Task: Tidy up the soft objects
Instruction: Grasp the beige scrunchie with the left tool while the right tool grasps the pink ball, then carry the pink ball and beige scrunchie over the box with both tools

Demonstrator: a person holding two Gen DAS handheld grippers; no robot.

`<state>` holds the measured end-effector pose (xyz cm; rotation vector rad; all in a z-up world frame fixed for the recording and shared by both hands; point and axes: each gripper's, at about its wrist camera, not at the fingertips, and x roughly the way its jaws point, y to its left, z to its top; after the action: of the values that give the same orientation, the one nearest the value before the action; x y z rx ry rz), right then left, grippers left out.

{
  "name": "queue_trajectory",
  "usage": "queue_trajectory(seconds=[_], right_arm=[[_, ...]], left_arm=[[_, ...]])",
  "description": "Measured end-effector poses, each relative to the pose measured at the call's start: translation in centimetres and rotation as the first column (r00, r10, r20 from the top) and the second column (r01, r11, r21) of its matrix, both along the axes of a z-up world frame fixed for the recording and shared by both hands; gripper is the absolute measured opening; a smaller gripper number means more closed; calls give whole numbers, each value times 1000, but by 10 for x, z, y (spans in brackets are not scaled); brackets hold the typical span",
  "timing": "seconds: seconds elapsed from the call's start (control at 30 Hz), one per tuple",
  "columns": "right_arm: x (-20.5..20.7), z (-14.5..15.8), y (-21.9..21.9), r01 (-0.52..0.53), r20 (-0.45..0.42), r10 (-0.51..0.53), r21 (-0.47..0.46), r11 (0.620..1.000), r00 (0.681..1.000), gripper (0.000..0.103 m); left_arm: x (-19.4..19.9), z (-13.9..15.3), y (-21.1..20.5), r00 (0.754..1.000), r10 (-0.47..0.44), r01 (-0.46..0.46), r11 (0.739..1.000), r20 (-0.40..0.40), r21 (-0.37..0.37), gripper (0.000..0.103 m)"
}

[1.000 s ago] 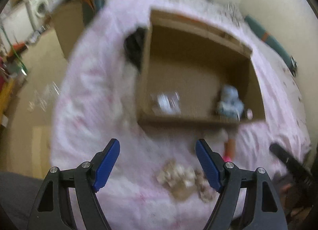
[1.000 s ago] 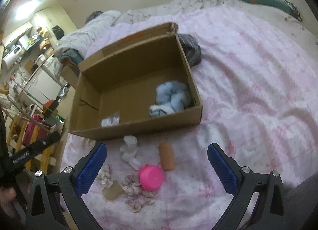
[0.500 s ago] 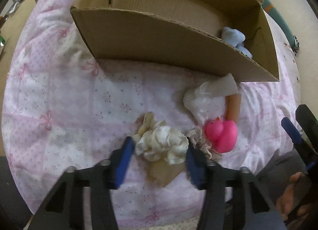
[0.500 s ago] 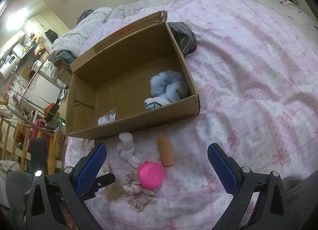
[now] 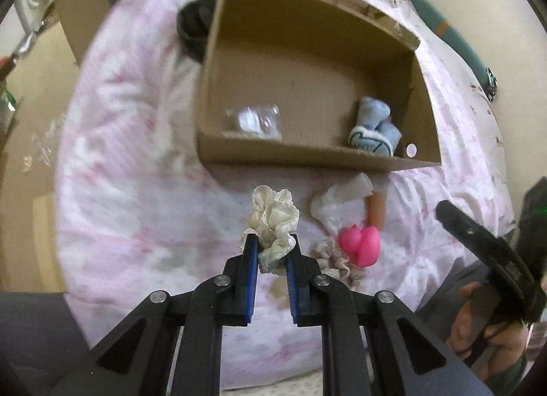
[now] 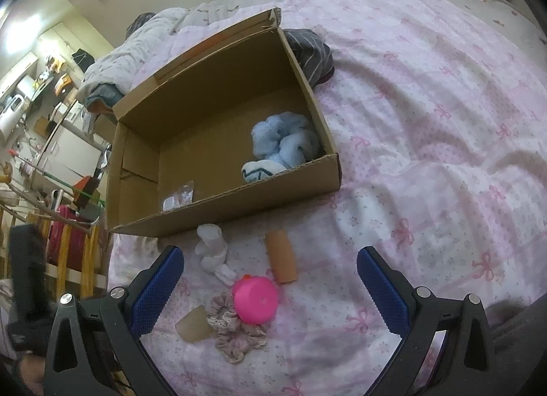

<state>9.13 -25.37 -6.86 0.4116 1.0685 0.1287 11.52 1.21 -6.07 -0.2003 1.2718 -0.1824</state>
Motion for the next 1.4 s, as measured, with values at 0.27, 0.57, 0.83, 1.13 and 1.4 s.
queue_trajectory(seconds=[0.27, 0.57, 0.83, 1.13, 1.4], right_arm=[[7, -36, 9, -42, -178, 67, 139, 989, 982, 103], [17, -82, 27, -47, -334, 100, 162, 986, 937, 72], [16, -84, 50, -116, -329, 149, 118, 986, 932, 43], [11, -69, 53, -128, -266, 158, 127, 984, 951, 43], [6, -30, 41, -114, -94, 138, 222, 968, 986, 43]], left_arm=[[-1, -4, 20, 998, 45, -49, 996, 46, 73, 14], [5, -14, 9, 998, 57, -60, 995, 36, 74, 14], [4, -16, 0, 999, 37, -40, 996, 37, 82, 14], [4, -19, 10, 996, 82, -86, 990, 43, 110, 14], [3, -22, 13, 995, 90, -96, 985, 49, 143, 14]])
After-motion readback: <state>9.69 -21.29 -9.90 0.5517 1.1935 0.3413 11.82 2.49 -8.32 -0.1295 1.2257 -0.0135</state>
